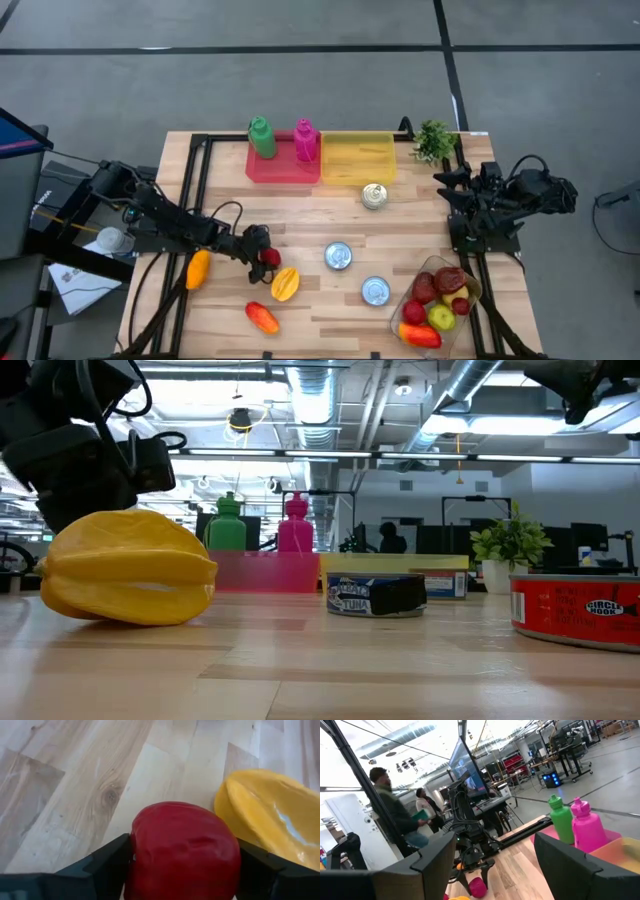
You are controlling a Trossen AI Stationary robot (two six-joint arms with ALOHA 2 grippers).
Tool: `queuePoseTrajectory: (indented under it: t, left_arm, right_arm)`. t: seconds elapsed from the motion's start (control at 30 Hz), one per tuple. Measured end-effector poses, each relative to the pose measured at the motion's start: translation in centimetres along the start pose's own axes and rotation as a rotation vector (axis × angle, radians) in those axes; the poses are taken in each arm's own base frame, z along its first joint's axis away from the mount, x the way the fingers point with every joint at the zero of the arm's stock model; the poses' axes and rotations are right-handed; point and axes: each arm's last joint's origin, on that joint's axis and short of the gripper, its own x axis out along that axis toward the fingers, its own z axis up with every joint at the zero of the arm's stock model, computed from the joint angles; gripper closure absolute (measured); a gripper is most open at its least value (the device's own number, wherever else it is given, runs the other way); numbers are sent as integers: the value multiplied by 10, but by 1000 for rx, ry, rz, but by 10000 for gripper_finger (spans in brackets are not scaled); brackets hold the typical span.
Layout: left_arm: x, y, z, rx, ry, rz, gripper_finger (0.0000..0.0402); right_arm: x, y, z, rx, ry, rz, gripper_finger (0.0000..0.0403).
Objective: Pick & Place Food Item
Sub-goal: Put the apple into the transparent bin
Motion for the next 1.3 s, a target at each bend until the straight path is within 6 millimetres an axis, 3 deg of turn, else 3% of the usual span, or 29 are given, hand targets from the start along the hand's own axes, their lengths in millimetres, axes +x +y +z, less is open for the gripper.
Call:
queuePoseTrajectory:
  t: [0.2,0.6,0.97,1.13,1.3]
  left_arm:
    - [-1,-7,9,-98,-30,-27,142]
    - [-16,-37,57,-133,-147,-110,137]
    - [-86,-10,135,-275,-482,-141,136]
    - [-110,-11,170,-357,-575,-217,137]
    - [-121,-21,202,-409,-653,-302,138]
  right_arm:
    - [0,0,0,0,0,0,138]
    - [0,-2,1,48,-33,-62,138]
    - [9,4,4,23,-67,-89,138]
    - [32,15,0,-111,-42,-100,138]
    - [61,28,-4,-274,-41,-130,138]
